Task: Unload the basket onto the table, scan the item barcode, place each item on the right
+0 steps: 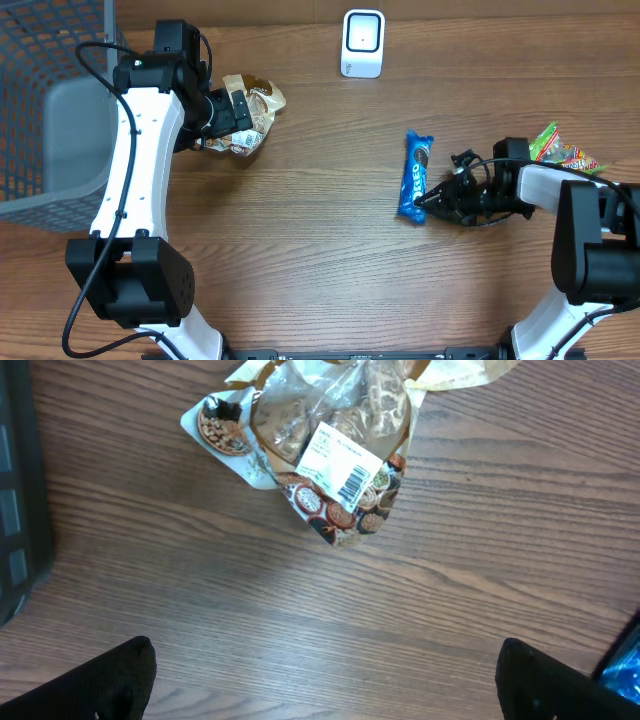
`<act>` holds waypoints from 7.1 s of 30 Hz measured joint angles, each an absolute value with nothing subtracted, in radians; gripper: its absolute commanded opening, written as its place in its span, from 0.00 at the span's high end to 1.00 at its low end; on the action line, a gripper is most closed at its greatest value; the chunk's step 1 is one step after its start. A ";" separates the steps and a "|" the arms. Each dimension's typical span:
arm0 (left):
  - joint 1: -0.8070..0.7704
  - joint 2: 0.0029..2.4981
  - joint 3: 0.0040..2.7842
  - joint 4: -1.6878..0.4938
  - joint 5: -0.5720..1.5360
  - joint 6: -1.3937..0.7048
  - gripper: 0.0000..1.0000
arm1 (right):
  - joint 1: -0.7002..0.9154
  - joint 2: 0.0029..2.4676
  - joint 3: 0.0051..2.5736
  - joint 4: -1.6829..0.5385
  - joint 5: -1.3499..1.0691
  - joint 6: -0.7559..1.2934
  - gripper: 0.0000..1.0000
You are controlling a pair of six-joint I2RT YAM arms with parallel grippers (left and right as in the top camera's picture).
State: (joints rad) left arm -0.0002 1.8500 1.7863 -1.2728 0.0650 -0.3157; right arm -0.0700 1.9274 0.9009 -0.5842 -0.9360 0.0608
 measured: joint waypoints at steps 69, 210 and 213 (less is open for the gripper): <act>0.000 1.850 1.786 -1.271 0.072 -0.316 0.00 | 0.001 1.879 1.090 -0.573 -0.553 0.438 0.96; 0.000 1.850 1.786 -1.271 0.072 -0.316 0.00 | 0.444 1.631 1.540 -1.161 -0.051 0.001 0.96; 0.000 1.850 1.786 -1.271 0.072 -0.316 0.00 | 0.444 1.631 1.540 -1.107 0.007 -0.001 0.96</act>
